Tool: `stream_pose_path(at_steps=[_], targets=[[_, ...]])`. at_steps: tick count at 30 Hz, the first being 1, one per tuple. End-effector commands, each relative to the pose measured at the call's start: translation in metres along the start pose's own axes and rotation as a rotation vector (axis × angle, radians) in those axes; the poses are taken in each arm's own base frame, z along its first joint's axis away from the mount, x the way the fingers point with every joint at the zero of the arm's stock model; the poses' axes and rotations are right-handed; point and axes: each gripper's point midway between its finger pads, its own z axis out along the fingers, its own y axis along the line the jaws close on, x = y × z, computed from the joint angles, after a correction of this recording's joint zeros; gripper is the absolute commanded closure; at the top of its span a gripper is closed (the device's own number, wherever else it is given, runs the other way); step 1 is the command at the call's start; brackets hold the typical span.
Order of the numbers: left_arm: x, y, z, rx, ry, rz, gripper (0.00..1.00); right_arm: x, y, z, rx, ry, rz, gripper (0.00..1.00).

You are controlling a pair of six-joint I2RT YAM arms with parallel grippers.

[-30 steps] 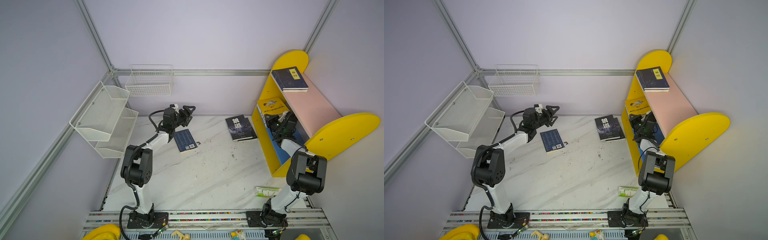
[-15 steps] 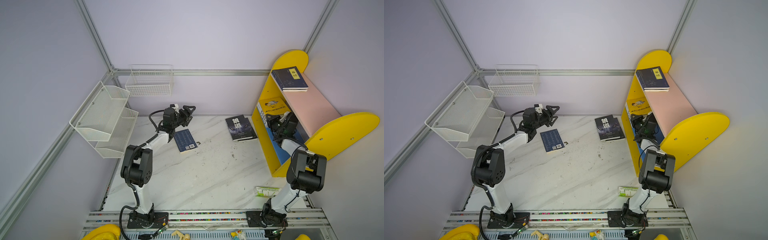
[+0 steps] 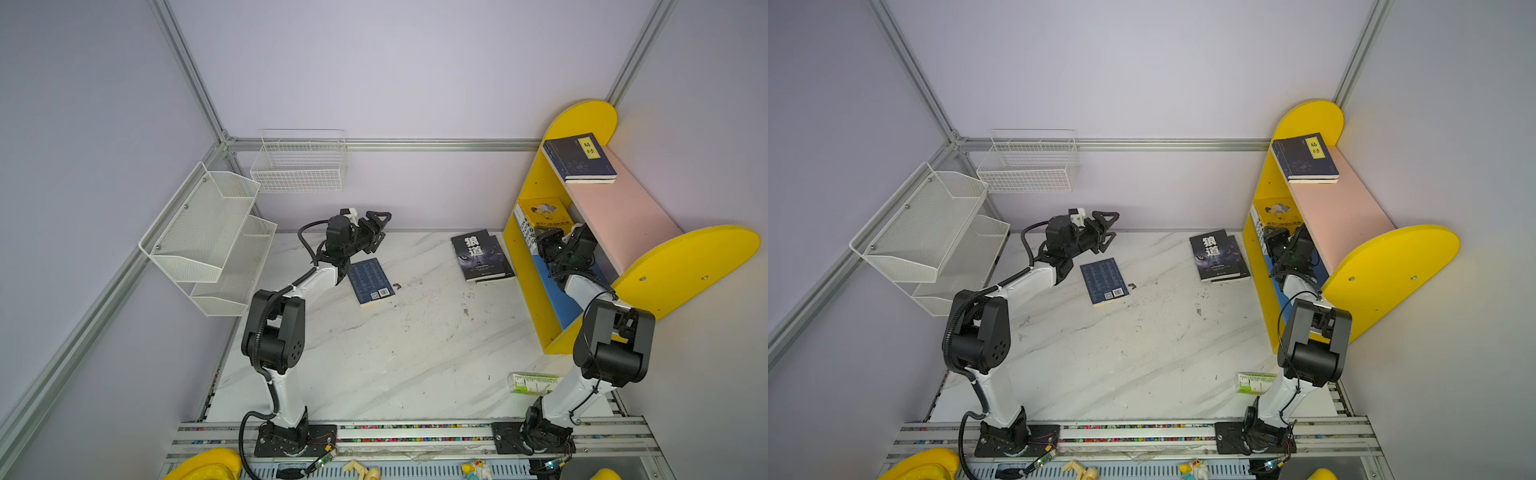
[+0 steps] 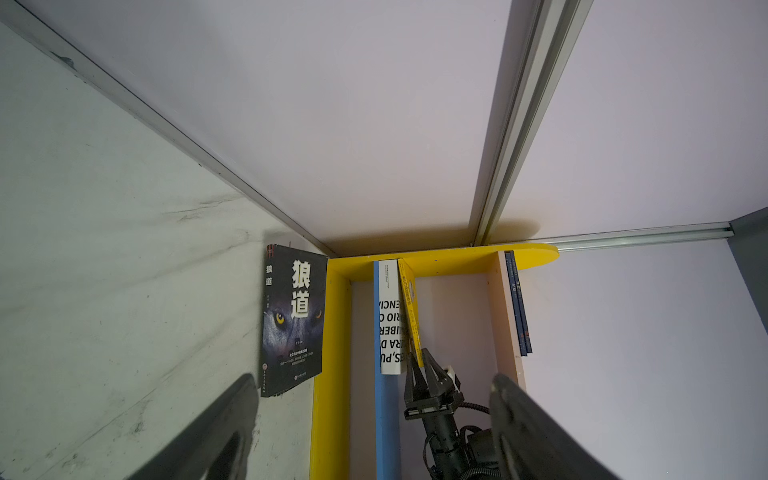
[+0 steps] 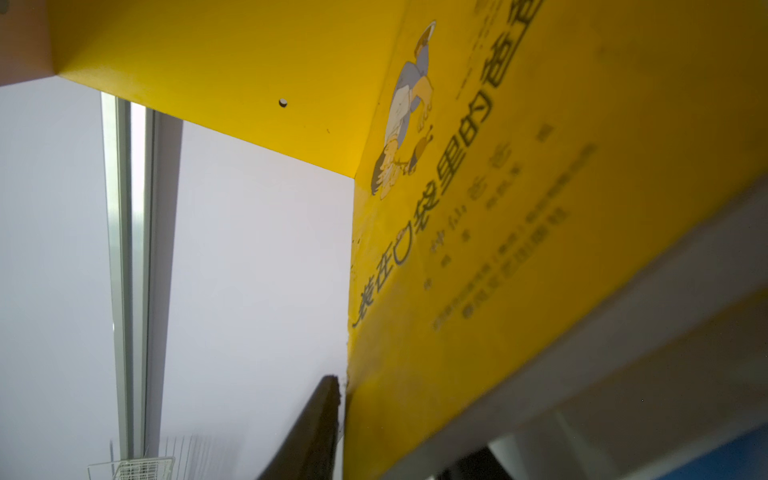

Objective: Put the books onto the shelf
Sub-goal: 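Lower the yellow cartoon book onto the blue book in the shelf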

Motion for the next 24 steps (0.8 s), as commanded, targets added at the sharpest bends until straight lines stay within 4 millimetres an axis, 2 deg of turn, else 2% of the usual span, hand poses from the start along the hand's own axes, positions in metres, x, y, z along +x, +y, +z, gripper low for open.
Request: stream_pose_path(at_steps=[1, 13, 24], targets=[[0.001, -0.001, -0.002, 0.023, 0.004, 0.007, 0.14, -0.013, 0.014, -0.004, -0.009, -0.039, 0.006, 0.58], [0.003, 0.001, -0.002, 0.027, 0.014, -0.005, 0.14, -0.017, 0.012, -0.019, 0.064, -0.065, 0.016, 0.45], [0.006, 0.002, -0.001, 0.033, 0.028, -0.015, 0.14, -0.014, 0.008, -0.037, 0.116, -0.081, 0.012, 0.43]])
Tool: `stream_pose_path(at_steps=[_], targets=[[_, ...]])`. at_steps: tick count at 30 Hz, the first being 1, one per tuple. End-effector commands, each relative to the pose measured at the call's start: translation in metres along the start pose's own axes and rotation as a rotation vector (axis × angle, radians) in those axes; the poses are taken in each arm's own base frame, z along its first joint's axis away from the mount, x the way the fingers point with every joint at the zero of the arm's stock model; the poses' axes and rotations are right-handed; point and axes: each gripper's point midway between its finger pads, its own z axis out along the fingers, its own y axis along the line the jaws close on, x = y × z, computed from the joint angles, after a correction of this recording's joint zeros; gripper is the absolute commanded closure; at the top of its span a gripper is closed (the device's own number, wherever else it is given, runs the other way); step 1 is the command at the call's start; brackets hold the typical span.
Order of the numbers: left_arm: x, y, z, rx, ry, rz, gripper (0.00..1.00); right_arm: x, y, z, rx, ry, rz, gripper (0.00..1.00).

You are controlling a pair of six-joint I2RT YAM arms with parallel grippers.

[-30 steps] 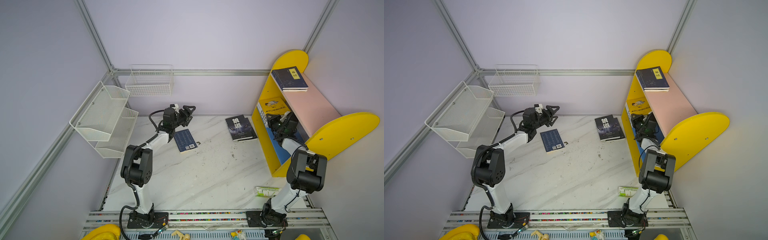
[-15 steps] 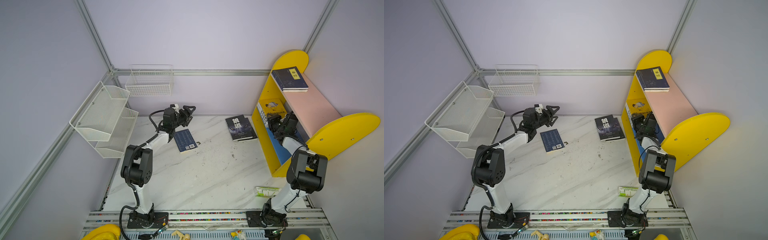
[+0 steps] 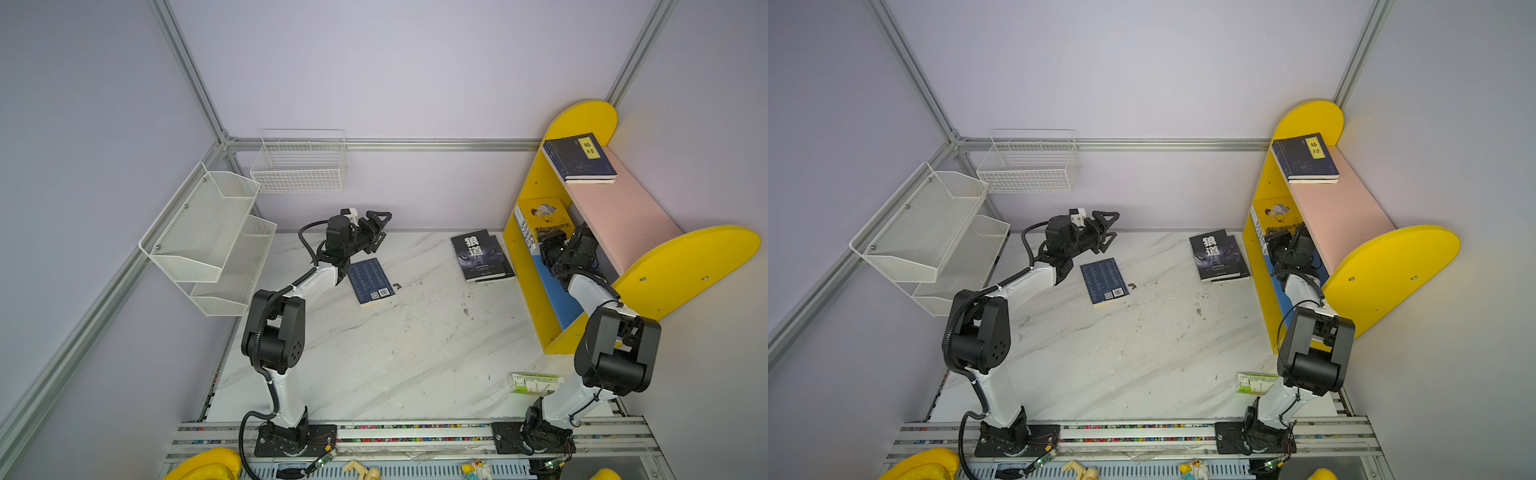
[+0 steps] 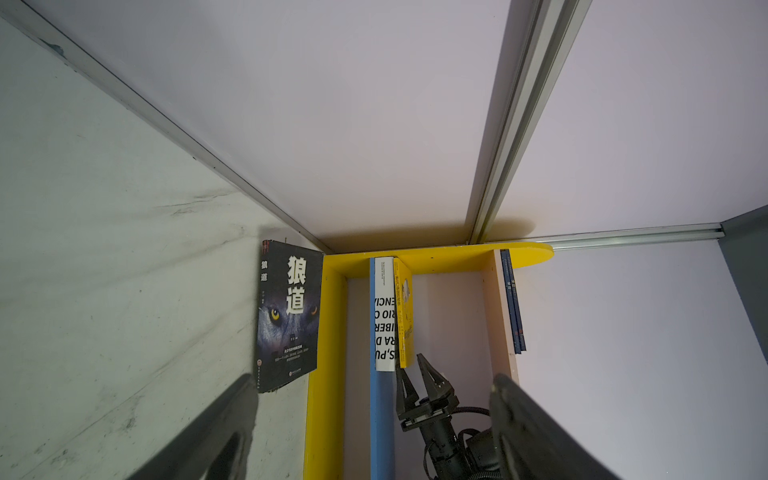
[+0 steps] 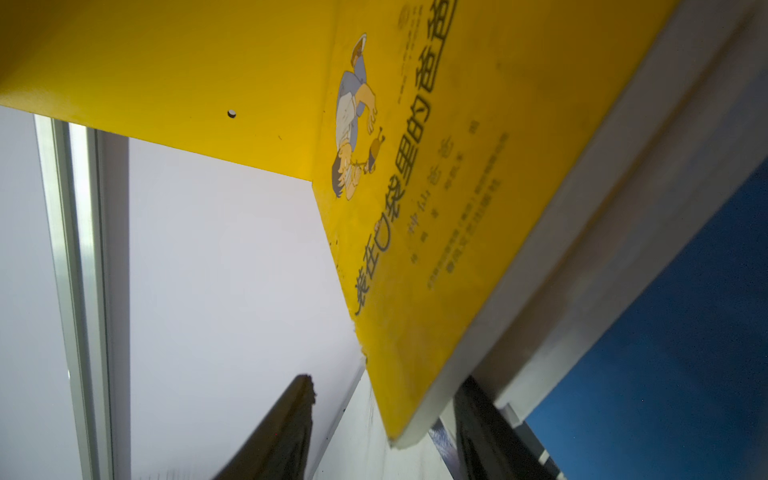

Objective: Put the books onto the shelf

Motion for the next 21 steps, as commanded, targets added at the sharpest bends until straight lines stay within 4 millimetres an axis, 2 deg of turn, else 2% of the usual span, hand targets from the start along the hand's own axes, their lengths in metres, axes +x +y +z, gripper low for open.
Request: stream_pose_path(at_steps=[1, 9, 13, 17, 18, 20, 21], targets=[[0.006, 0.005, -0.001, 0.022, 0.021, 0.000, 0.14, -0.012, 0.017, -0.020, -0.015, -0.059, -0.035, 0.43], [0.010, 0.007, 0.002, 0.021, 0.039, 0.001, 0.14, -0.015, 0.022, -0.031, -0.020, -0.086, -0.046, 0.43], [0.017, 0.007, 0.007, 0.021, 0.067, 0.012, 0.13, -0.011, 0.030, -0.042, -0.055, -0.086, -0.077, 0.43], [0.030, 0.008, 0.019, 0.014, 0.124, 0.035, 0.09, 0.016, 0.042, -0.051, -0.107, -0.034, -0.185, 0.43], [0.035, 0.010, 0.023, 0.008, 0.139, 0.039, 0.05, 0.027, 0.043, -0.051, -0.089, -0.022, -0.235, 0.43], [0.044, 0.015, 0.030, -0.004, 0.164, 0.034, 0.05, 0.058, 0.051, -0.050, -0.059, 0.006, -0.374, 0.43], [0.047, 0.019, 0.033, -0.011, 0.172, 0.031, 0.04, 0.070, 0.048, -0.050, 0.001, -0.009, -0.435, 0.43]])
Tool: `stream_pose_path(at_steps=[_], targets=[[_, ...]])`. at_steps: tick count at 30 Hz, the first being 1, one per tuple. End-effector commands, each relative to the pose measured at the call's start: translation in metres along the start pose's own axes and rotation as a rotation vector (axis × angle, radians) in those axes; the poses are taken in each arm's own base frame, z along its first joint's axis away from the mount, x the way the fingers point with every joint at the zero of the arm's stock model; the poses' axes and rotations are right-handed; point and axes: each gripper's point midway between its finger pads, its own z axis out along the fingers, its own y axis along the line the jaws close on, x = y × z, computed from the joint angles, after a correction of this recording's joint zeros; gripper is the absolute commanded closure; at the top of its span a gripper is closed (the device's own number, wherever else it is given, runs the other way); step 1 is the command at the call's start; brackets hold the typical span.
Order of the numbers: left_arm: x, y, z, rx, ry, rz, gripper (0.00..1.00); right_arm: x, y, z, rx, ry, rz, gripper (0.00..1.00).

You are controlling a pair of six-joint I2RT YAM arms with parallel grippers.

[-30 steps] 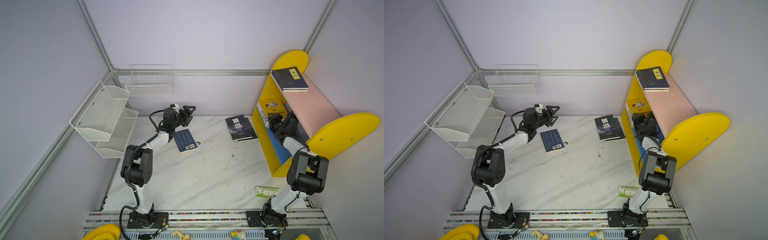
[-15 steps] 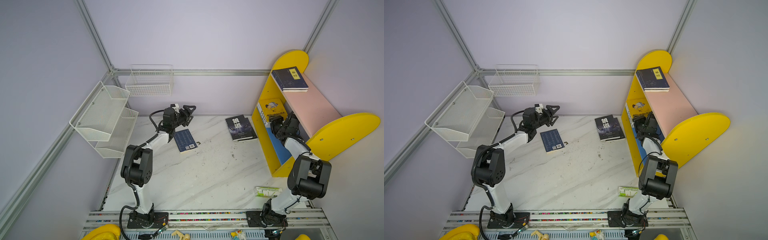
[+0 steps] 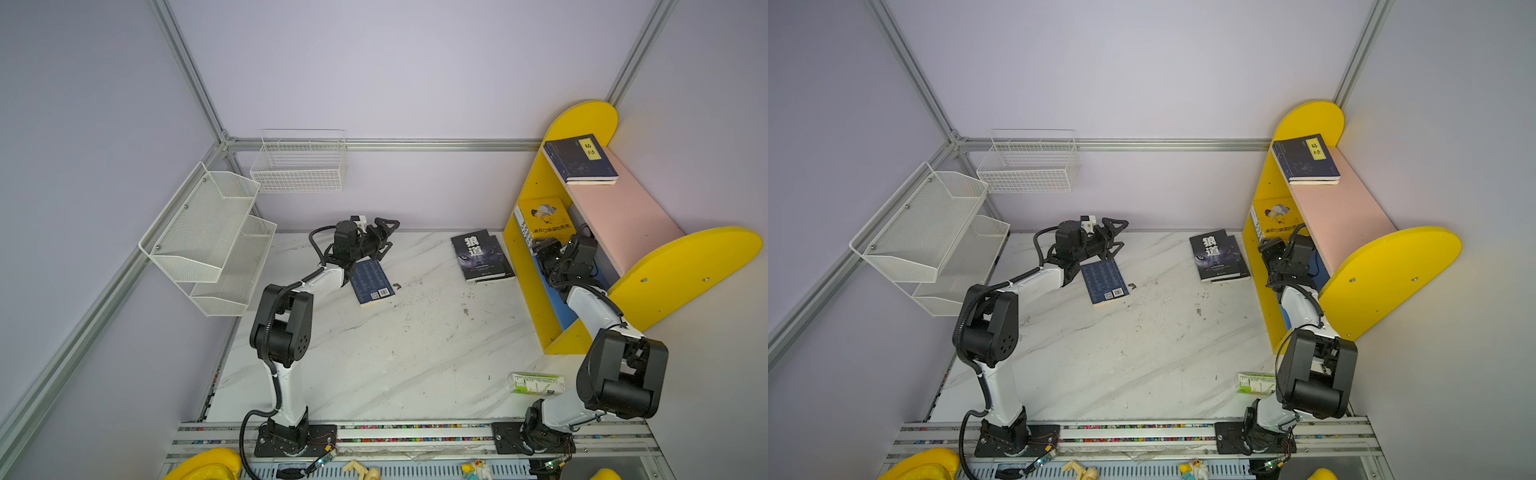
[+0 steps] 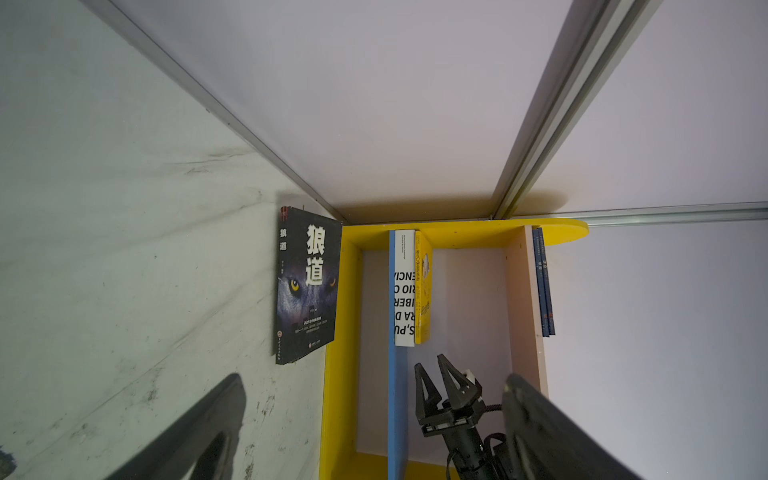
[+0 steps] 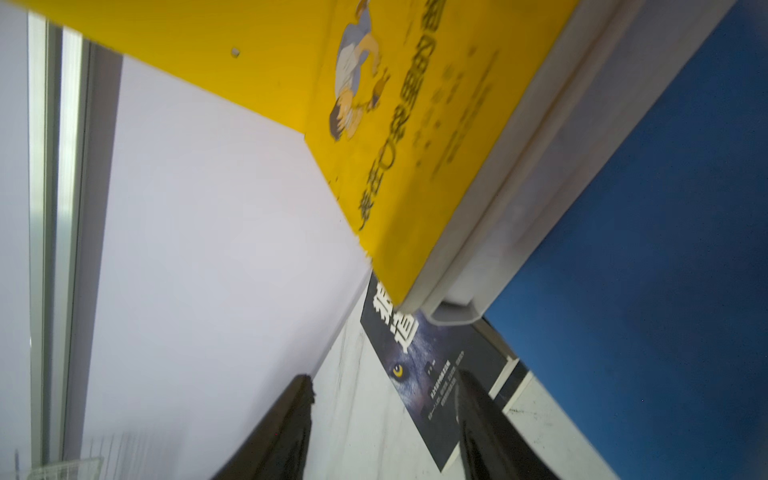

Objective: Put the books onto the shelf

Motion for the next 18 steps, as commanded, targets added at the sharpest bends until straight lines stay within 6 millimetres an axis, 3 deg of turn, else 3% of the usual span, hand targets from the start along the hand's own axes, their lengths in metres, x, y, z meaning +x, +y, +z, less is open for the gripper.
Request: stream_pose_path(at_steps=[1, 3, 6, 10, 18], targets=[[0.013, -0.022, 0.013, 0.039, 0.055, 0.052, 0.04, 0.028, 0.039, -0.013, 0.027, -0.044, -0.278, 0.43], [0.020, -0.018, 0.019, 0.029, 0.067, 0.050, 0.04, 0.049, 0.025, -0.010, 0.121, -0.070, -0.315, 0.43], [0.025, -0.016, 0.023, 0.019, 0.079, 0.052, 0.04, 0.078, 0.012, -0.002, 0.129, -0.077, -0.338, 0.43], [0.031, -0.010, 0.028, -0.019, 0.097, 0.081, 0.03, 0.104, -0.007, 0.035, 0.205, 0.017, -0.457, 0.42], [0.048, 0.013, 0.035, -0.149, 0.140, 0.168, 0.00, 0.098, -0.034, 0.120, 0.427, 0.059, -0.647, 0.34]])
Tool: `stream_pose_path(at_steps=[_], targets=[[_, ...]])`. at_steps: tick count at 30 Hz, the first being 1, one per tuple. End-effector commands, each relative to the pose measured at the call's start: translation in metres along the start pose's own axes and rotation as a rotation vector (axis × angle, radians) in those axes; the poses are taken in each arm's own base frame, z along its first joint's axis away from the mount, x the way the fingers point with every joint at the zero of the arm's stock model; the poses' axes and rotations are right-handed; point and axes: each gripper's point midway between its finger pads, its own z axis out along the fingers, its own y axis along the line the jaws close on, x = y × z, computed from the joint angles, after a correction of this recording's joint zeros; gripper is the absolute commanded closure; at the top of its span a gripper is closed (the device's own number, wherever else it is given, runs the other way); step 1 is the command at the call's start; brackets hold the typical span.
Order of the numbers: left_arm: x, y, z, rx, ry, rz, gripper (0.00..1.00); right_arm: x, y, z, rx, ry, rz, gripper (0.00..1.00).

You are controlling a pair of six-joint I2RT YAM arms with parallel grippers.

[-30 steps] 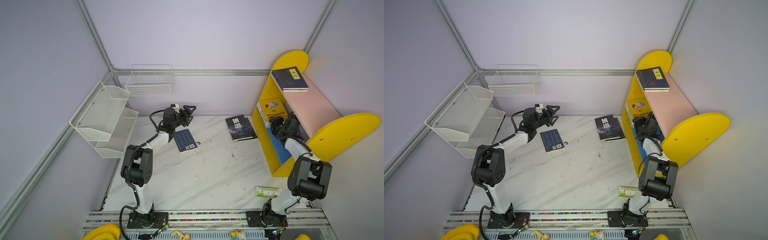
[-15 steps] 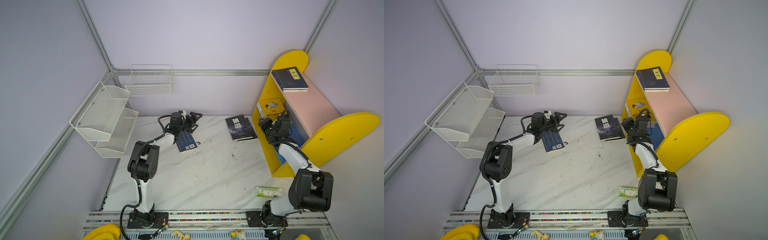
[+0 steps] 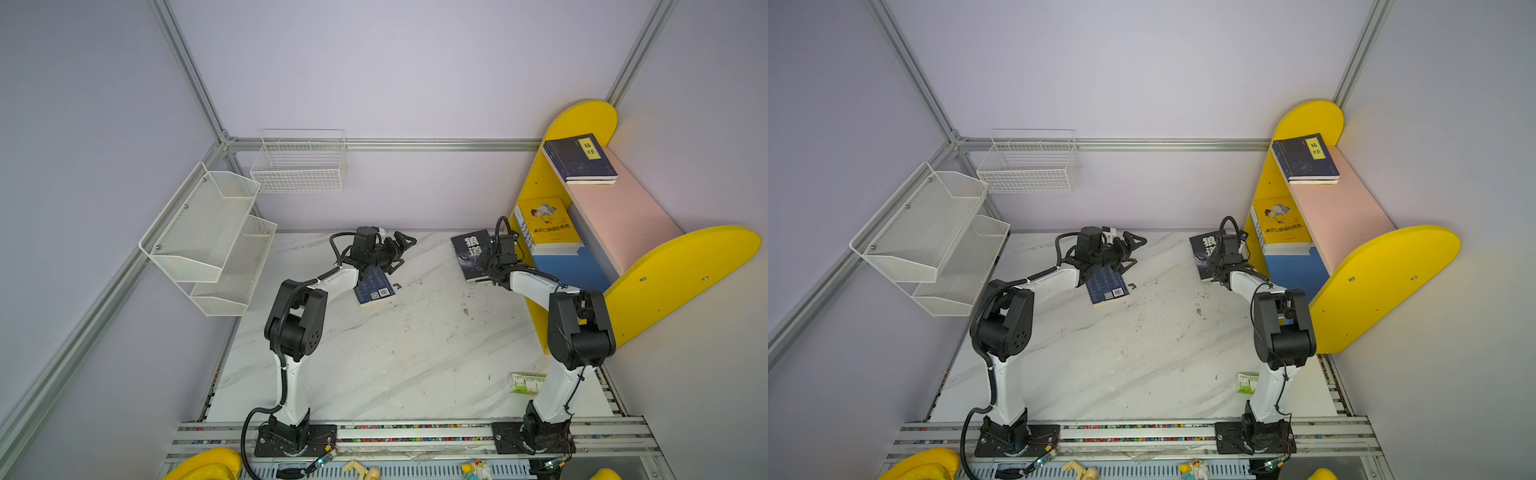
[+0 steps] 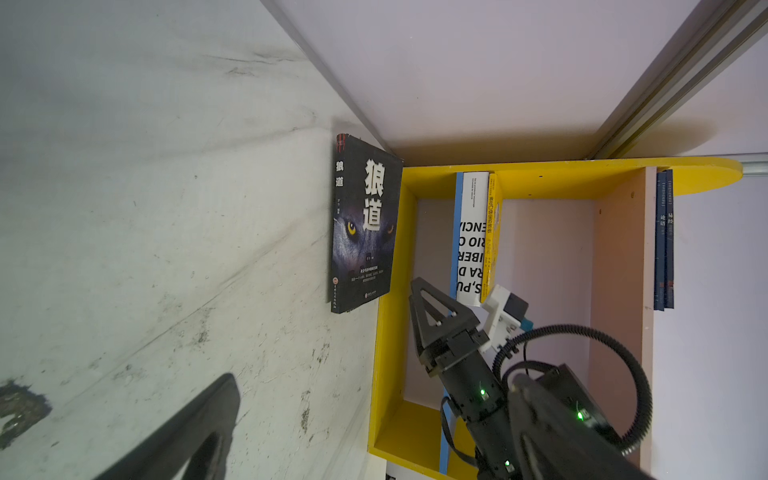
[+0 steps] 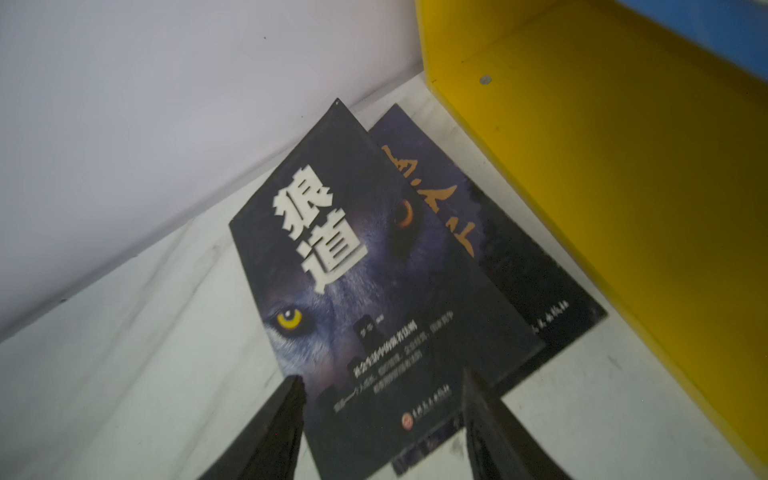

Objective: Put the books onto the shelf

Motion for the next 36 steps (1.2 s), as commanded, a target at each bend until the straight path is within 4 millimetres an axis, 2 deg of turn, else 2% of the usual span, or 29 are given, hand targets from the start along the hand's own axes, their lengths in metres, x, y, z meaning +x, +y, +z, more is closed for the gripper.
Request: stream_pose_path(at_steps=[1, 5, 7, 10, 12, 16, 21, 24, 27, 30, 36], targets=[[0.001, -0.017, 0.004, -0.026, 0.004, 0.111, 0.00, -0.014, -0.010, 0.023, 0.116, -0.003, -0.109, 0.33], [0.005, -0.007, 0.003, -0.066, 0.008, 0.108, 0.00, -0.020, -0.022, 0.050, 0.190, 0.004, -0.111, 0.29], [0.005, -0.004, 0.001, -0.081, 0.001, 0.109, 0.00, -0.026, -0.030, 0.060, 0.173, 0.012, -0.084, 0.23], [0.005, -0.001, -0.001, -0.095, -0.006, 0.106, 0.00, -0.024, -0.045, 0.078, 0.127, 0.064, -0.044, 0.21], [0.005, 0.001, 0.000, -0.098, -0.006, 0.100, 0.00, -0.018, -0.038, 0.085, 0.041, 0.104, -0.060, 0.21], [0.005, 0.007, 0.006, -0.102, 0.003, 0.073, 0.00, 0.018, -0.006, 0.090, -0.178, 0.237, -0.141, 0.25], [0.007, 0.032, 0.019, -0.161, 0.027, -0.001, 0.00, 0.070, 0.037, 0.075, -0.358, 0.358, -0.222, 0.32], [0.006, 0.047, 0.027, -0.203, 0.035, -0.012, 0.00, 0.108, 0.061, 0.063, -0.368, 0.420, -0.343, 0.36], [-0.002, 0.059, 0.037, -0.254, 0.032, 0.028, 0.00, 0.133, 0.069, 0.060, -0.349, 0.453, -0.392, 0.38], [-0.017, 0.062, 0.049, -0.283, 0.023, 0.093, 0.00, 0.131, 0.069, 0.061, -0.330, 0.436, -0.363, 0.38], [-0.045, 0.063, 0.069, -0.287, -0.039, 0.186, 0.00, 0.102, 0.083, 0.055, -0.321, 0.352, -0.314, 0.35]])
